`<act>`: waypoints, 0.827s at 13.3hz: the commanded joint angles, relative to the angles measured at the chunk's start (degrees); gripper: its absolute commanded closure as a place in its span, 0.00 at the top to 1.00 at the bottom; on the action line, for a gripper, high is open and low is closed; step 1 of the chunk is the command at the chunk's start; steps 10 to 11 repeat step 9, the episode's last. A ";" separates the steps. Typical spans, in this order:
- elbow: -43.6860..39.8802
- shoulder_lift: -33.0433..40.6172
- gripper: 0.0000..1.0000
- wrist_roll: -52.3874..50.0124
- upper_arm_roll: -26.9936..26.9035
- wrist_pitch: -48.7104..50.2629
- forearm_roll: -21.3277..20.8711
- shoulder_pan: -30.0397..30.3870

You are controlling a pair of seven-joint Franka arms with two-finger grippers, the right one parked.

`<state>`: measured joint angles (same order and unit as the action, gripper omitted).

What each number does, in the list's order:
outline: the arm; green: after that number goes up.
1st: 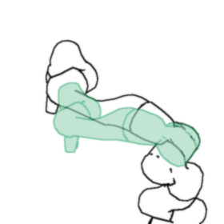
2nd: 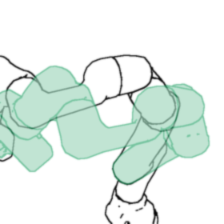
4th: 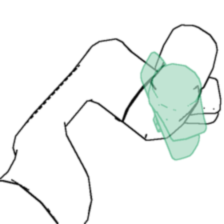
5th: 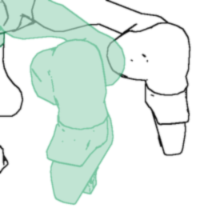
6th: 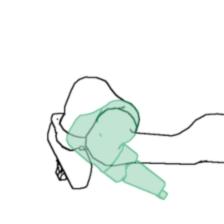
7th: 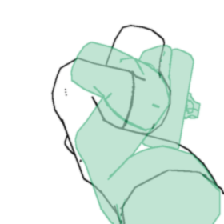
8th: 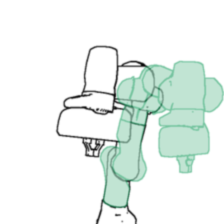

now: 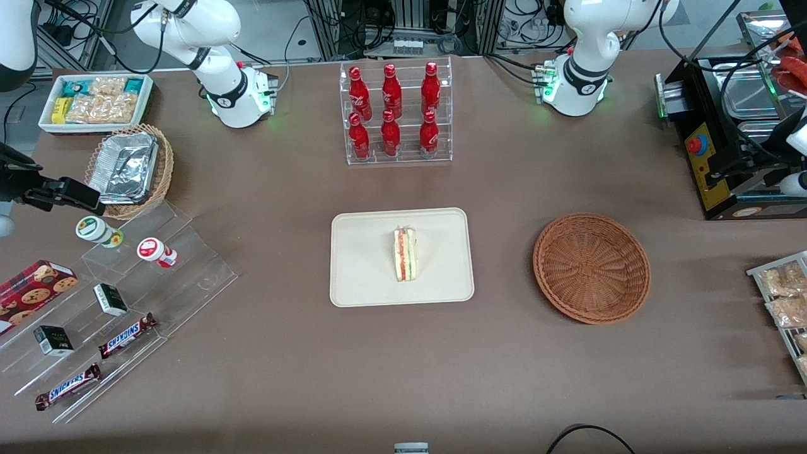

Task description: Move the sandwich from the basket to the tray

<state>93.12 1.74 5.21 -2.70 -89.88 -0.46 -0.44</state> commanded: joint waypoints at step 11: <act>-4.52 -2.09 1.00 -4.42 0.94 0.41 0.81 -2.55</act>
